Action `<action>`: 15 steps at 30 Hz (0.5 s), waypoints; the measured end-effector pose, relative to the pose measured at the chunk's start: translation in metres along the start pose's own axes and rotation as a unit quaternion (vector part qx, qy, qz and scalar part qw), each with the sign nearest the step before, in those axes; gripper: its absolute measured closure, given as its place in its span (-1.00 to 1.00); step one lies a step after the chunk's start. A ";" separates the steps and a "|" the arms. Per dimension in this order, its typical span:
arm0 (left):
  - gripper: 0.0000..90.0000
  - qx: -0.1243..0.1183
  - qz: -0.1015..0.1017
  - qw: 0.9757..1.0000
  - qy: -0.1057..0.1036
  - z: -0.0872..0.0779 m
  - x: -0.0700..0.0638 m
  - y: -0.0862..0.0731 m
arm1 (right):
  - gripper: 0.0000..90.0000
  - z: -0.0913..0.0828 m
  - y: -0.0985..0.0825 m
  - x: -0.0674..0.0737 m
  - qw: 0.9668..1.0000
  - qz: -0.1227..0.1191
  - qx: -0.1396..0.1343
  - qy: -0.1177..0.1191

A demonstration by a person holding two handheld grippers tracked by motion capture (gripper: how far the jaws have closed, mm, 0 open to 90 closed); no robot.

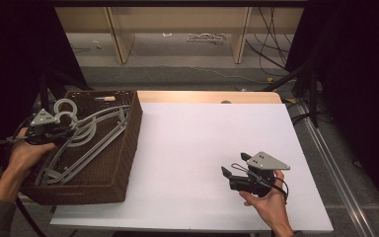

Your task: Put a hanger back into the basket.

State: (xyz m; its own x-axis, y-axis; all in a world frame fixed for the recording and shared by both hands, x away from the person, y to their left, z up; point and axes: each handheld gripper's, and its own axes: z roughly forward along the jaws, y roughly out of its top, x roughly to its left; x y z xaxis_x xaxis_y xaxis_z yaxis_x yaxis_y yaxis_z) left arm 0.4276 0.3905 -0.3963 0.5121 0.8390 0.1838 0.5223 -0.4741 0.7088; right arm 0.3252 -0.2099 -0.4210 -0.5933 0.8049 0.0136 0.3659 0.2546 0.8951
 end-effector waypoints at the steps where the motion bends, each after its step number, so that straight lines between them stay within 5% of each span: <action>1: 0.80 0.002 -0.006 1.000 -0.004 0.000 0.000 0.000 | -0.53 0.000 0.000 0.000 1.000 0.000 0.002 -0.001; 6: 0.70 0.018 -0.031 0.999 0.002 0.003 0.002 0.001 | -0.53 -0.002 0.001 -0.002 1.000 -0.008 0.000 -0.006; 11: 0.42 0.040 -0.027 0.999 0.025 0.002 -0.001 0.005 | -0.53 -0.002 0.000 -0.001 1.000 -0.005 0.005 -0.003; 15: 0.18 0.022 -0.042 0.998 0.048 -0.005 0.000 0.008 | -0.53 -0.002 0.000 -0.001 1.000 -0.005 0.005 -0.003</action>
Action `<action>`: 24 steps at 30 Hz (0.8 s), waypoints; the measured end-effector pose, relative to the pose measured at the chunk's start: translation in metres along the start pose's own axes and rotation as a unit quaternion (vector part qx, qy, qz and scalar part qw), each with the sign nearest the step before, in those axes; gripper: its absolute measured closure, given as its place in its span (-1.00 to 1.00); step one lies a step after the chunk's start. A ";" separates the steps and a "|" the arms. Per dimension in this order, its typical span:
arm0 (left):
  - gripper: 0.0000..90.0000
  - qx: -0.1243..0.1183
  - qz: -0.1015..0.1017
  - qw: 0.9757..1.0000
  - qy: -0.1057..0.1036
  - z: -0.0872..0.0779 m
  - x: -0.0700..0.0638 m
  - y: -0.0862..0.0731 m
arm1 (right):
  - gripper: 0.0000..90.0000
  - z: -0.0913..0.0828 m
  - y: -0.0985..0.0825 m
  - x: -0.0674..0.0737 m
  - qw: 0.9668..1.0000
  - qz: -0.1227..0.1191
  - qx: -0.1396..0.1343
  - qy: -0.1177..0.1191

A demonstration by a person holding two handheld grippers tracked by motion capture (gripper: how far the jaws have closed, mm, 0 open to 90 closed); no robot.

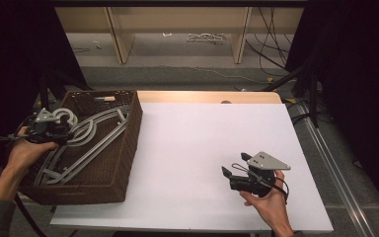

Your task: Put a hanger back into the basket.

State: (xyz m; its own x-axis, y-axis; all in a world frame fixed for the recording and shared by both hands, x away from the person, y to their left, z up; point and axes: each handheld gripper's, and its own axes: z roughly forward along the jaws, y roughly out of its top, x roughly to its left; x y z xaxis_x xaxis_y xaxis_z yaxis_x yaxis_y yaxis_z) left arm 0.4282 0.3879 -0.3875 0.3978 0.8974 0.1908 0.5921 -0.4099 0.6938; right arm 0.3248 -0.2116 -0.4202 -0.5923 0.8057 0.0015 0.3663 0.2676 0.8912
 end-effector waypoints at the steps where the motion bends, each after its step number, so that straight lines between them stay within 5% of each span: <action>1: 0.10 -0.007 -0.012 1.000 0.006 -0.003 -0.001 0.001 | -0.53 0.000 0.000 0.000 1.000 0.000 0.000 0.000; 8: -0.14 -0.073 -0.066 0.995 0.001 -0.019 -0.017 0.008 | -0.53 0.002 0.000 0.002 1.000 0.005 -0.004 0.002; 13: -0.25 -0.110 -0.054 0.992 0.007 -0.040 -0.043 0.014 | -0.53 0.001 0.000 0.001 1.000 -0.004 -0.011 -0.004; 17: -0.34 -0.155 -0.074 0.985 -0.023 -0.054 -0.066 0.016 | -0.53 -0.001 0.000 0.002 1.000 0.005 -0.010 -0.003; 24: -0.47 -0.205 -0.073 0.974 -0.069 -0.065 -0.114 0.016 | -0.52 -0.001 0.000 0.004 0.999 0.006 -0.032 0.001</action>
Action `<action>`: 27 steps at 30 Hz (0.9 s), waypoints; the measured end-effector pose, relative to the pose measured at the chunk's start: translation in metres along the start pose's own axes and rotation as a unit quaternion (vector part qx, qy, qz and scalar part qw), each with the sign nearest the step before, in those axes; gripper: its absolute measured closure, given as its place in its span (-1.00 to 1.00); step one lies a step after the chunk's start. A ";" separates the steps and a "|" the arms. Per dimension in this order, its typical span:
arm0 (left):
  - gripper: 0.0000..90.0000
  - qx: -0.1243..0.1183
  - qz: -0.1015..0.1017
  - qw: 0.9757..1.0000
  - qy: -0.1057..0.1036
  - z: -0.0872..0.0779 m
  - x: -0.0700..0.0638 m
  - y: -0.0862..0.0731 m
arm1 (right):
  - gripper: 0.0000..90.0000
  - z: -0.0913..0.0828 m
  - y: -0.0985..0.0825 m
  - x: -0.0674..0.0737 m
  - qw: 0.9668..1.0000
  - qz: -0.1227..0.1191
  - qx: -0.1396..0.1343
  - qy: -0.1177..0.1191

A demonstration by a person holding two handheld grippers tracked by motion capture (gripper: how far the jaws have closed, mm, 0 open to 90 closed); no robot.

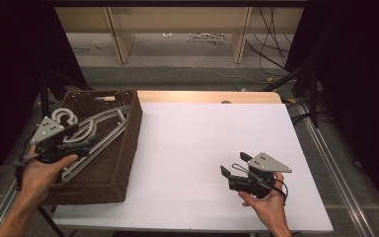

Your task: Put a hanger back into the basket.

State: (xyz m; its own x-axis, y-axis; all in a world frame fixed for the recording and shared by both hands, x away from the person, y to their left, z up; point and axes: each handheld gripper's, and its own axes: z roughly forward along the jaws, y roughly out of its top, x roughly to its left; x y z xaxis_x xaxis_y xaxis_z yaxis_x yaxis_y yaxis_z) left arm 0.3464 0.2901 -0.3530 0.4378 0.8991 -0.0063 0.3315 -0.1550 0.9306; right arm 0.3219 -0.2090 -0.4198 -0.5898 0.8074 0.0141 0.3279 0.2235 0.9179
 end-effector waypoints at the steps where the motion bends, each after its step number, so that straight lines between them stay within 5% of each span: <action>1: -0.49 -0.003 -0.006 1.000 -0.009 0.000 -0.006 -0.001 | -0.52 0.000 0.000 0.000 1.000 0.000 -0.002 0.001; 7: -0.57 -0.034 -0.022 0.998 -0.049 0.005 -0.036 -0.007 | -0.53 -0.001 0.000 0.002 1.000 0.001 -0.012 0.004; 17: -0.64 -0.053 -0.031 0.995 -0.082 0.011 -0.066 -0.021 | -0.53 -0.002 -0.001 0.007 1.000 0.000 -0.021 0.015; 22: -0.64 -0.056 -0.004 0.994 -0.099 0.016 -0.079 -0.026 | -0.54 -0.002 -0.002 0.010 1.000 -0.004 -0.022 0.022; 27: -0.64 -0.069 -0.007 0.991 -0.111 0.018 -0.088 -0.034 | -0.55 -0.002 -0.004 0.010 0.999 -0.002 -0.026 0.025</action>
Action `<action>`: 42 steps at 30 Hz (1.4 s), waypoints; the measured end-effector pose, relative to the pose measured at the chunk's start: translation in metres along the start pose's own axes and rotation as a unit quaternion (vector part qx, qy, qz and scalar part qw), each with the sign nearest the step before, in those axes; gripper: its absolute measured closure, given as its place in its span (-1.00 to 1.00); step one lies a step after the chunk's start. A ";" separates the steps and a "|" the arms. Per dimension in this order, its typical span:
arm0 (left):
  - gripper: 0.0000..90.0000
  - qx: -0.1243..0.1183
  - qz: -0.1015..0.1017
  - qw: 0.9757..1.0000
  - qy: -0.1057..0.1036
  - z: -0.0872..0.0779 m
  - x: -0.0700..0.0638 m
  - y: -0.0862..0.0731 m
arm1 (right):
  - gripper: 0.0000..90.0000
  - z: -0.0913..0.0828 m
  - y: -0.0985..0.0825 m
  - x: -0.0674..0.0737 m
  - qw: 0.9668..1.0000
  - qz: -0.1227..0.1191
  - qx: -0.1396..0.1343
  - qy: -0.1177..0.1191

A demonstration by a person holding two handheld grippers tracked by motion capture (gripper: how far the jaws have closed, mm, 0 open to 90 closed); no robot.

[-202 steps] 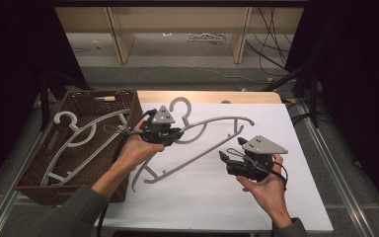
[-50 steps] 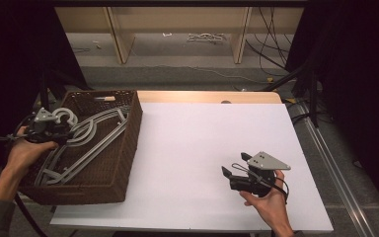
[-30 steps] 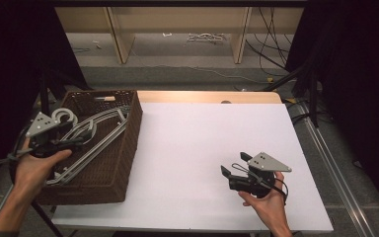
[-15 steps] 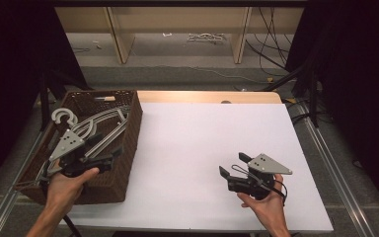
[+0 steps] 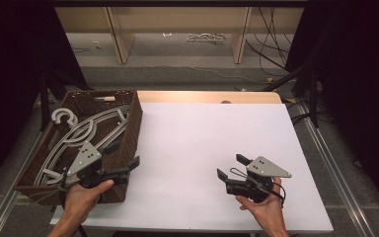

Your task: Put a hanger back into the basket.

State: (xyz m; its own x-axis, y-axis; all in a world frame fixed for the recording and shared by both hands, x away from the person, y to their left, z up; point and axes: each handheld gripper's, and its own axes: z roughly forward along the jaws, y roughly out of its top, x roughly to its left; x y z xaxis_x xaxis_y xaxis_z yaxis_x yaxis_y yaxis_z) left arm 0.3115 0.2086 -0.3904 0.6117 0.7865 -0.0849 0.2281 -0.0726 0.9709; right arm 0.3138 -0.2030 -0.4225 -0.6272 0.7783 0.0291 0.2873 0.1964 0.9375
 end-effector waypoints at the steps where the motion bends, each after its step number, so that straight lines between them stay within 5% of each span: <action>1: -0.64 -0.003 0.006 1.000 -0.005 0.001 -0.003 -0.002 | -0.55 0.001 -0.001 0.000 1.000 -0.001 -0.002 0.000; 11: -0.64 0.012 0.033 0.999 -0.030 0.012 -0.023 -0.028 | -0.55 -0.002 -0.006 0.009 1.000 -0.005 0.001 0.016; 16: -0.64 0.028 0.039 0.999 -0.023 0.013 -0.027 -0.039 | -0.56 -0.006 -0.007 0.011 1.000 -0.001 -0.003 0.014; 22: -0.62 0.019 0.038 0.999 -0.028 0.011 -0.026 -0.039 | -0.56 -0.011 -0.011 0.010 1.000 0.004 -0.005 0.012; 26: -0.62 0.019 0.057 0.998 -0.029 0.010 -0.027 -0.041 | -0.60 -0.015 -0.015 0.009 1.000 0.009 0.003 0.015; 42: -0.64 0.002 0.041 0.999 -0.034 -0.004 -0.032 -0.040 | -0.61 -0.028 -0.023 0.016 1.000 0.016 0.002 0.012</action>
State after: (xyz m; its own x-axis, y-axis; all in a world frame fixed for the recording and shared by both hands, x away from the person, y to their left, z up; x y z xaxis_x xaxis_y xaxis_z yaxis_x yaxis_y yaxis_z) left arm 0.2800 0.1884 -0.4260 0.6790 0.7339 -0.0204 0.1775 -0.1370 0.9745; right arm 0.2770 -0.2116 -0.4343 -0.6347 0.7698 0.0677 0.3112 0.1744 0.9342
